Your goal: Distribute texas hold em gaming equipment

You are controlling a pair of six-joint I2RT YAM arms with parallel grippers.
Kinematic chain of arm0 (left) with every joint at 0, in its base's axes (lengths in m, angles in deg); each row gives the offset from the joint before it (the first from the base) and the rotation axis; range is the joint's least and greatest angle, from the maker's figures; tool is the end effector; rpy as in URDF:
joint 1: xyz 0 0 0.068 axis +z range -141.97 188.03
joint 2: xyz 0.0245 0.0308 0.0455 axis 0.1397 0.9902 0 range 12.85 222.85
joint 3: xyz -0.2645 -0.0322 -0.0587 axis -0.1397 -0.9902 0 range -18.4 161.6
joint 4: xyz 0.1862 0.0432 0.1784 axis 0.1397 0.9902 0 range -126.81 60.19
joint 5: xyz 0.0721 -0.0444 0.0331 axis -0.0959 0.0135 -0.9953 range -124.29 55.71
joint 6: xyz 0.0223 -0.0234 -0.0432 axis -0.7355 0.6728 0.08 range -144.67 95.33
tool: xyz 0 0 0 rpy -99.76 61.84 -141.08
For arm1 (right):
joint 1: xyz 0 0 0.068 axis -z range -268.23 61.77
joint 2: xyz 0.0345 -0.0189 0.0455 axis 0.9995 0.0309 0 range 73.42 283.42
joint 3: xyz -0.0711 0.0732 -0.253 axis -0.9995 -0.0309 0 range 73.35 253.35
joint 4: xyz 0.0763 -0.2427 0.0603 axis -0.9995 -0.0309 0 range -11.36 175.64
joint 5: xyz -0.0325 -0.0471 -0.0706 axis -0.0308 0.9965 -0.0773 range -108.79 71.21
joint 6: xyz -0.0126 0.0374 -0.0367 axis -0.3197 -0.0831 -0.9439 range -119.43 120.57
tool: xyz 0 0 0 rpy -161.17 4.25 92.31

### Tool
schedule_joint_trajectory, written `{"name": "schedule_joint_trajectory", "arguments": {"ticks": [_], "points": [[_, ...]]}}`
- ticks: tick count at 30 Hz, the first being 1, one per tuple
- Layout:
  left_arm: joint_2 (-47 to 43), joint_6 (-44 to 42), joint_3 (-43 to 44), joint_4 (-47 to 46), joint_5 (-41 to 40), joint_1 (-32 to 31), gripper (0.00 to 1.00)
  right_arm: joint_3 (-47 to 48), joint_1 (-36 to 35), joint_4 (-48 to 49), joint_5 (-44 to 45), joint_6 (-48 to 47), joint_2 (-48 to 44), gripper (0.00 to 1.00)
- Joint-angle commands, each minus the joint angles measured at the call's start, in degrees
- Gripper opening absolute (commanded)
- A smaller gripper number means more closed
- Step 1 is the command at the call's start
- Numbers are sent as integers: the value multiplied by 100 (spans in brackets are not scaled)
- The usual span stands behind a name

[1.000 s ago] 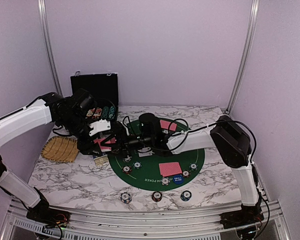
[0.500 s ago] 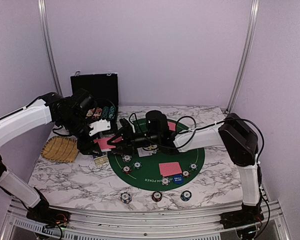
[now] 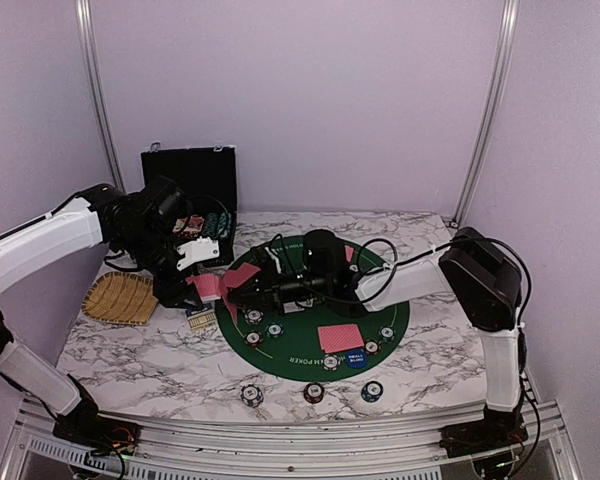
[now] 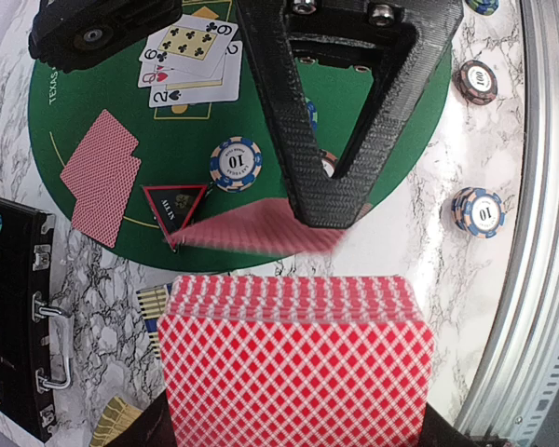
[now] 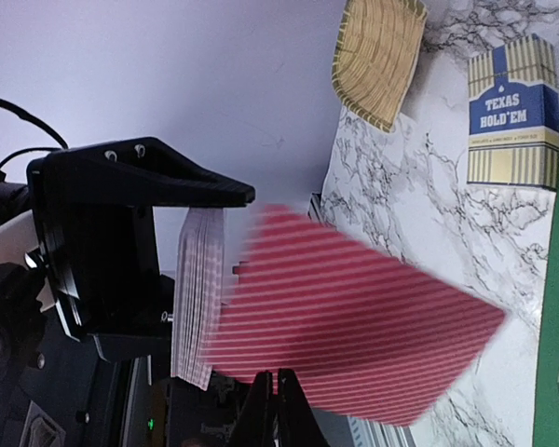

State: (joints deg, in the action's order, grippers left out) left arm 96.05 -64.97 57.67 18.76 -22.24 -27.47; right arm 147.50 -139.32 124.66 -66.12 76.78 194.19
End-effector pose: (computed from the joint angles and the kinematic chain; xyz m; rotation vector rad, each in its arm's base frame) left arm 0.2311 -0.1740 0.3080 1.6793 2.0468 -0.2524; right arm 0.2712 0.3775 0.1905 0.3393 -2.2896 -2.1158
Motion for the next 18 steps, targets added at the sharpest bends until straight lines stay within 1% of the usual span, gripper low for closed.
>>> {"name": "schedule_joint_trajectory", "arguments": {"ticks": [1,4,8,9,11,13,16,18], "points": [[-147,-51,-26,-50,54,26,9,-30,69,616,12,357,-250,1],[-138,-51,-23,-46,87,26,9,-124,83,1029,75,605,-286,1],[-103,-53,-18,-39,99,26,9,-123,49,1043,89,618,-270,4],[-101,-59,-25,-38,99,26,9,-125,47,981,65,582,-271,6],[-109,-66,-29,-42,104,26,9,-137,61,745,26,392,-283,12],[-127,-66,-30,-50,106,27,9,-152,79,513,39,228,-327,22],[-133,-49,-25,-46,147,26,9,-128,69,441,65,120,-361,44],[-130,-41,-27,-48,162,26,9,-57,29,380,111,31,-351,56]]}}
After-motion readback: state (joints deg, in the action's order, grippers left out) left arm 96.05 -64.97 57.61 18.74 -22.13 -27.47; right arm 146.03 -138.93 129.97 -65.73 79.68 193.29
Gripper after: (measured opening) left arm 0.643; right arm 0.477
